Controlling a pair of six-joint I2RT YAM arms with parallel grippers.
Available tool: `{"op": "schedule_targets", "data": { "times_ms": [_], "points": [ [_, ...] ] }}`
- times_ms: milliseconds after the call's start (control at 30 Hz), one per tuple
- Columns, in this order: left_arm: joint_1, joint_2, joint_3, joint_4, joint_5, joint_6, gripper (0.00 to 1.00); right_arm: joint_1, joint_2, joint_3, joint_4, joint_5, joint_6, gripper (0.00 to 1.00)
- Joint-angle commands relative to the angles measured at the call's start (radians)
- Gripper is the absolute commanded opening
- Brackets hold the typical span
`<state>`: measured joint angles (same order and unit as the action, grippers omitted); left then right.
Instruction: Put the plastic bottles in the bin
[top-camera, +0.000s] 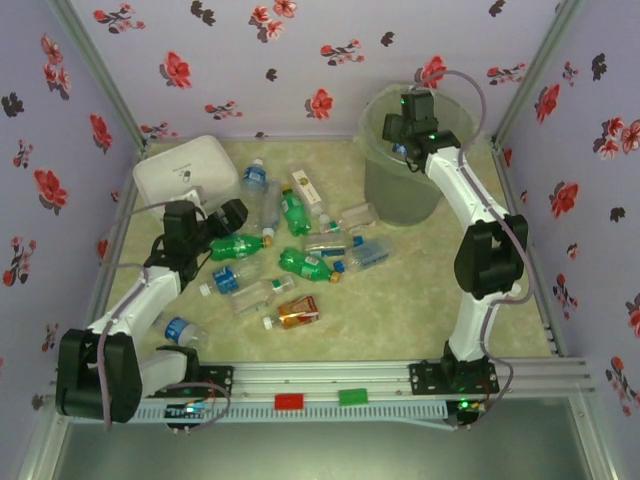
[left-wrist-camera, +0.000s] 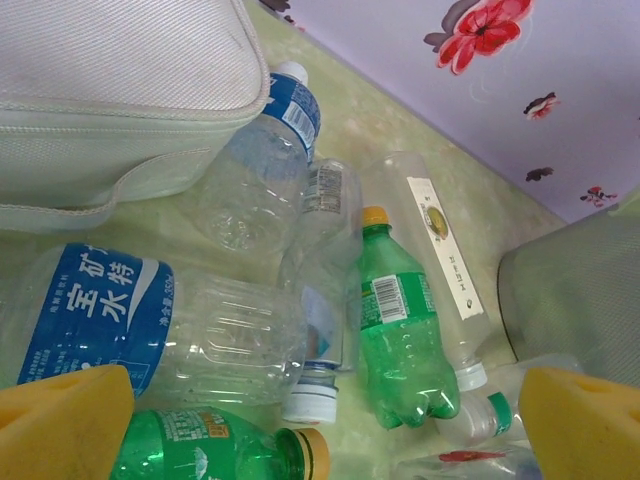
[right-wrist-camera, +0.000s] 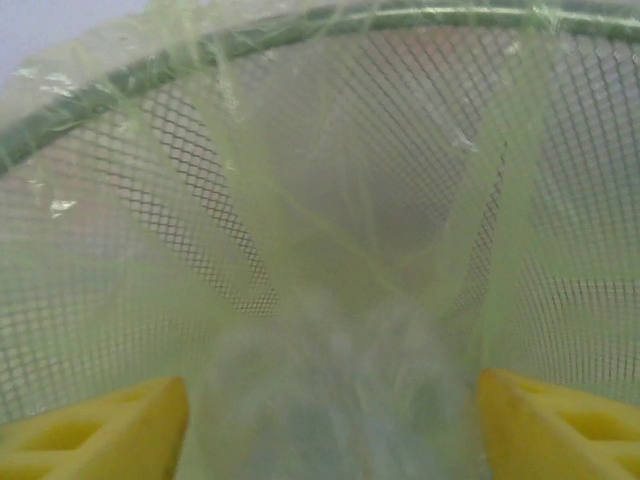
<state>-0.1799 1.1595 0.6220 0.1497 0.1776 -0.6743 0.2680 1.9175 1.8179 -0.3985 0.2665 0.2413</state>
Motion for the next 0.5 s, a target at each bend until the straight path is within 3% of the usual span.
{"op": "schedule_targets", "data": {
  "times_ms": [0,133,333,467],
  "points": [
    [-0.010,-0.001,0.036,-0.036,0.016,0.029,1.00,0.000,-0.022,0.070,-0.021,0.027,-0.011,0.89],
    [-0.016,-0.007,0.051,-0.060,0.016,0.042,1.00,0.003,-0.088,0.093,-0.029,0.015,-0.016,0.99],
    [-0.025,0.000,0.076,-0.080,0.016,0.045,1.00,0.040,-0.260,0.001,0.016,-0.102,-0.011,1.00],
    [-0.036,-0.017,0.104,-0.158,0.015,0.051,1.00,0.133,-0.384,-0.114,0.031,-0.136,-0.060,1.00]
  ]
}}
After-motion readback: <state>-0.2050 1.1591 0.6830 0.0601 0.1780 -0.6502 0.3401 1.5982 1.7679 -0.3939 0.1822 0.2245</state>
